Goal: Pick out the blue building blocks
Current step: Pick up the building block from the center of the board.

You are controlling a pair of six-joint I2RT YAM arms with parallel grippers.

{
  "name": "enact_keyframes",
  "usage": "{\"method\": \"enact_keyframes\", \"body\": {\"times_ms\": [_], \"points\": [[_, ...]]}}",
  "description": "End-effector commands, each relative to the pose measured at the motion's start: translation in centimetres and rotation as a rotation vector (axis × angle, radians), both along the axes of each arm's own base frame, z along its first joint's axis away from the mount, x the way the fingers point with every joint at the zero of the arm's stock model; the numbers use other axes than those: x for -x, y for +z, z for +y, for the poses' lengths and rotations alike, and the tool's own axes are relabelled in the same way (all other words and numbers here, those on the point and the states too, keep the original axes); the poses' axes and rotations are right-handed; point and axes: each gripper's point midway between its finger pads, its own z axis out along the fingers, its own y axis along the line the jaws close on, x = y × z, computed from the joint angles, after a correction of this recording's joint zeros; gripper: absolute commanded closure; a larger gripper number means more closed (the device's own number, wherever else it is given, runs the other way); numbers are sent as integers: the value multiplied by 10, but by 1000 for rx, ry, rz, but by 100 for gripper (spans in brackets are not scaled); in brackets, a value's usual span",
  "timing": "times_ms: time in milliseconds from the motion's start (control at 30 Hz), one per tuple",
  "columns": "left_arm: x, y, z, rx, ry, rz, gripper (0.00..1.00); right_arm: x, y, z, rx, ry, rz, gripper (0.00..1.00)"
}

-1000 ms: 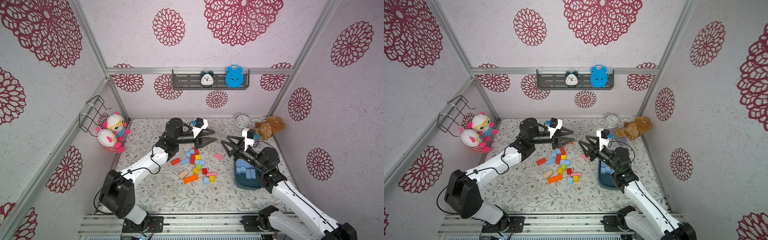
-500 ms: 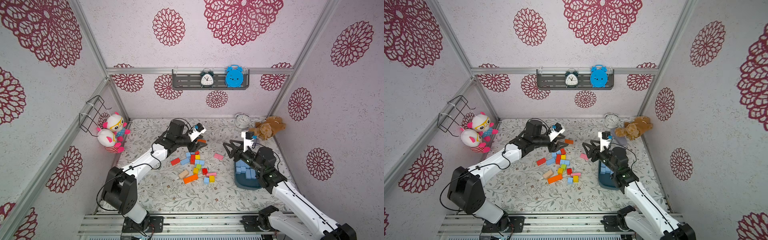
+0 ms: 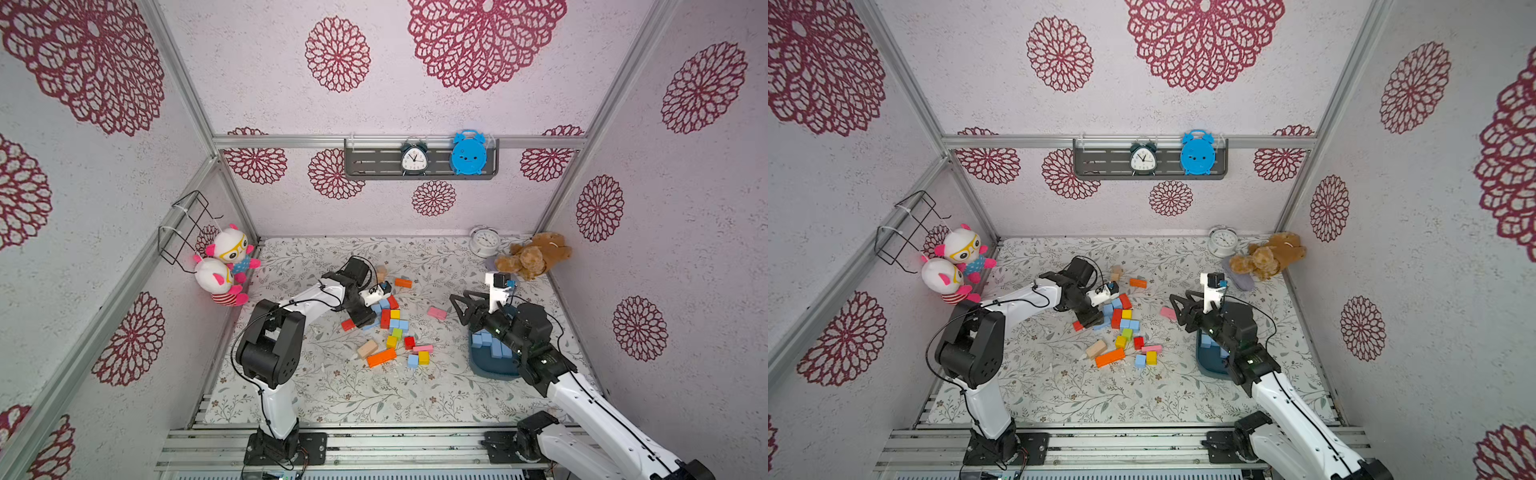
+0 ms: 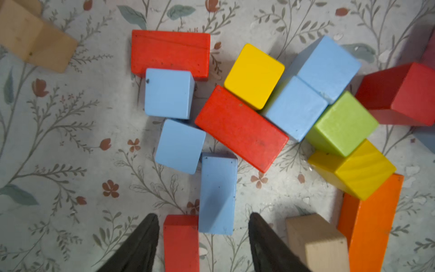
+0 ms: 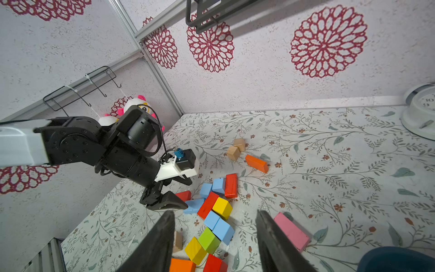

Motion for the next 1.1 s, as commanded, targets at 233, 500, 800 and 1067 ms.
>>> {"method": "enact_keyframes", "body": {"times_ms": [233, 500, 800, 1067], "points": [[0, -30, 7, -93, -11, 20, 34, 0, 2, -2, 25, -2, 10, 41], [8, -62, 1, -123, -45, 82, 52, -1, 1, -6, 26, -28, 2, 41], [7, -55, 1, -119, -37, 75, 76, -3, -1, -5, 34, -28, 9, 41], [5, -26, -1, -70, 6, 51, 90, -3, -6, -7, 21, -42, 18, 41]]}}
